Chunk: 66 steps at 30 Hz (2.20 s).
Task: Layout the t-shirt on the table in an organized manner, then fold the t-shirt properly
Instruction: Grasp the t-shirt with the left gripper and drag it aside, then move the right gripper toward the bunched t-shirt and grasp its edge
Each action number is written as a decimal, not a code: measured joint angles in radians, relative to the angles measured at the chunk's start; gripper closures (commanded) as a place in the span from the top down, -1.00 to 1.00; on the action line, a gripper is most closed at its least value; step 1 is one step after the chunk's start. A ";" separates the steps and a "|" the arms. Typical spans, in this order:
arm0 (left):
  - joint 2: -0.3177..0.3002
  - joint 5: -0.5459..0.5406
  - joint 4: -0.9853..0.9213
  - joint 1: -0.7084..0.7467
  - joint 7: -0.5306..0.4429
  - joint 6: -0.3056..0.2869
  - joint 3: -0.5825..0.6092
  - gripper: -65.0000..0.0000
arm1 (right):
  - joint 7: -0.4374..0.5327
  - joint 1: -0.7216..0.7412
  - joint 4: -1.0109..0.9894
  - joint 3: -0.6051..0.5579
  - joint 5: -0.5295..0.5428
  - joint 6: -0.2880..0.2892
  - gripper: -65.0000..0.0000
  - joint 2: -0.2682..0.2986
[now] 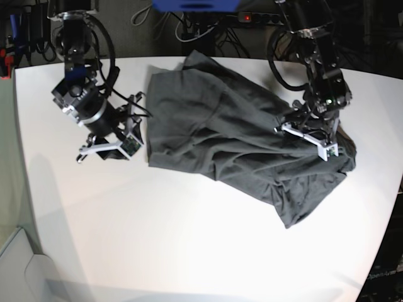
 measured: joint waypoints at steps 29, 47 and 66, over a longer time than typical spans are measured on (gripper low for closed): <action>-0.035 -0.006 0.452 -0.157 0.422 -0.048 -0.284 -0.99 | -0.002 0.031 -0.014 -0.001 0.003 0.000 -0.22 -0.005; -0.389 -0.223 0.451 -0.178 0.518 -0.139 -0.435 -0.99 | -0.005 0.087 -0.092 -0.163 0.002 0.000 -0.22 -0.042; -0.280 -0.383 0.450 -0.336 0.519 -0.139 -0.441 -0.99 | -0.004 0.055 -0.175 -0.501 0.005 0.000 -0.22 -0.062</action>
